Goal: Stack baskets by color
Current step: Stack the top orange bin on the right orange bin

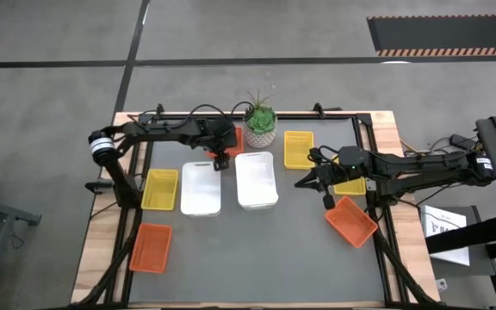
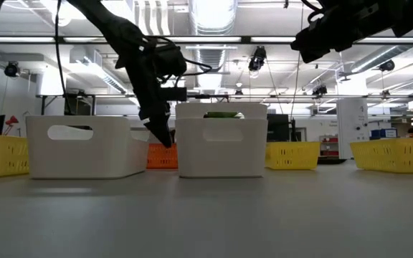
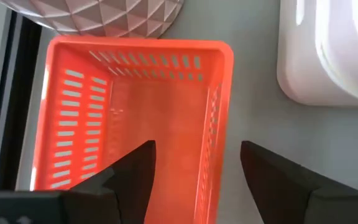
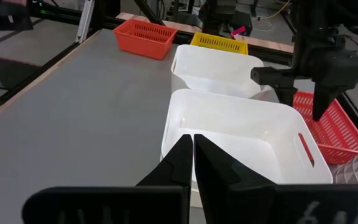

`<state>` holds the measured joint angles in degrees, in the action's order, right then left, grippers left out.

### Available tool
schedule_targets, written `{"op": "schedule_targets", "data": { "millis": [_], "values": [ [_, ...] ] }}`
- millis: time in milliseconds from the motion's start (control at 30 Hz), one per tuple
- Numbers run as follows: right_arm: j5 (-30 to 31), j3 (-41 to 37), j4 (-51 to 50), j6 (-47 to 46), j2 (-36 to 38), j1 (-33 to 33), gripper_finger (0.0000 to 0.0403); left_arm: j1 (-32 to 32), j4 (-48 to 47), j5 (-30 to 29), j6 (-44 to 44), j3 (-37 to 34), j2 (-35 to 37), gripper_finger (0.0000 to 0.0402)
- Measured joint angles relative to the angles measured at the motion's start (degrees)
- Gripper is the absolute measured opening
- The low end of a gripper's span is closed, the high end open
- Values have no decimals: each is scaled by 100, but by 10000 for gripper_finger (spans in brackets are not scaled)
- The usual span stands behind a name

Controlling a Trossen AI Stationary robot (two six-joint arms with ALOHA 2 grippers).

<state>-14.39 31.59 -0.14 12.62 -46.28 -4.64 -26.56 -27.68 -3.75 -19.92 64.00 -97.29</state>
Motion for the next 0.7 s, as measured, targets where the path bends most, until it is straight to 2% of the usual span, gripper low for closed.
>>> {"op": "schedule_targets", "data": {
  "millis": [500,700],
  "values": [
    [2,0,59,-4,0,0,9,-11,208,-11,-47,-187,-3,91],
    [0,0,54,-50,0,0,9,-11,175,-11,-161,-218,-3,17]
  ]
}}
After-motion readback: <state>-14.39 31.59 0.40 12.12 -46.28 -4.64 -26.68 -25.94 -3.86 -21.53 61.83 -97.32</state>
